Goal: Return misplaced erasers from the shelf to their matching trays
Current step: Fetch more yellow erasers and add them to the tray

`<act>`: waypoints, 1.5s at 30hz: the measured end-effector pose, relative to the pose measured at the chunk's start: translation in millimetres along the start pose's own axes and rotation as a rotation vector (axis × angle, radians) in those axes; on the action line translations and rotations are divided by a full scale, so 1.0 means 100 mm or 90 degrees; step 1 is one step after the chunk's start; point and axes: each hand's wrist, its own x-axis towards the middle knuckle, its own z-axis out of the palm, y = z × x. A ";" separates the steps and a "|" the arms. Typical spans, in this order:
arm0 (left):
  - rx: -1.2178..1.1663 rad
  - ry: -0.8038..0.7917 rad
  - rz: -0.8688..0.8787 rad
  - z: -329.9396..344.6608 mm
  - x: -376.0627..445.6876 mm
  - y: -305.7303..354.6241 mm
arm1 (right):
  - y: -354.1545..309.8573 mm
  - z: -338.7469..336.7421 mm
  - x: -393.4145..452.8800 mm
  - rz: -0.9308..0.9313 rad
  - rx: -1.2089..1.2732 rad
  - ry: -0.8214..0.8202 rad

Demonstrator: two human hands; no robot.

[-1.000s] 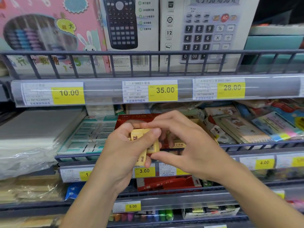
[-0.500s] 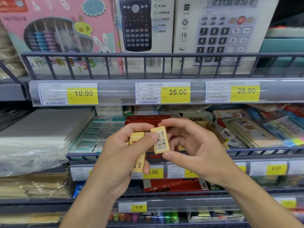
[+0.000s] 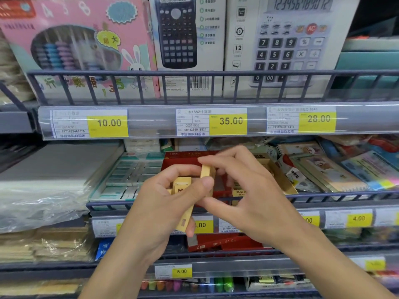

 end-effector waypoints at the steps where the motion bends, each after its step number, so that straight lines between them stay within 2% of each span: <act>1: -0.012 0.002 -0.014 -0.01 0.00 0.00 | -0.01 0.00 0.00 0.005 0.007 -0.014; 4: -0.066 0.013 -0.049 -0.05 0.01 0.00 | 0.00 -0.02 0.00 0.022 0.035 -0.049; 13: -0.059 0.033 -0.049 -0.08 0.00 -0.01 | 0.03 0.04 0.00 -0.005 0.088 -0.006; 20: -0.075 0.037 -0.042 -0.08 -0.02 0.01 | 0.12 0.00 0.03 0.025 0.319 -0.086; 24: -0.085 0.056 -0.025 -0.08 -0.03 0.03 | 0.14 0.03 0.01 0.064 0.382 -0.053; 27: -0.101 0.065 -0.016 -0.07 -0.04 0.03 | 0.10 0.08 -0.02 0.086 0.274 0.012; 30: -0.095 0.060 -0.015 -0.06 -0.04 0.03 | 0.06 0.10 -0.01 0.040 0.131 0.032; 35: -0.055 0.041 -0.033 -0.09 -0.03 0.03 | 0.09 0.04 0.00 -0.007 0.079 0.053; 37: -0.067 0.056 -0.035 -0.10 -0.01 0.02 | 0.14 -0.08 0.02 0.033 0.063 0.074; 40: -0.097 0.090 -0.048 -0.15 0.03 0.02 | 0.35 -0.37 0.08 0.171 0.048 0.099; 42: -0.095 0.083 -0.051 -0.18 0.06 0.02 | 0.52 -0.54 0.10 0.249 -0.024 0.063; 45: -0.110 0.062 -0.029 -0.17 0.08 0.03 | 0.69 -0.65 0.11 0.302 -0.120 -0.056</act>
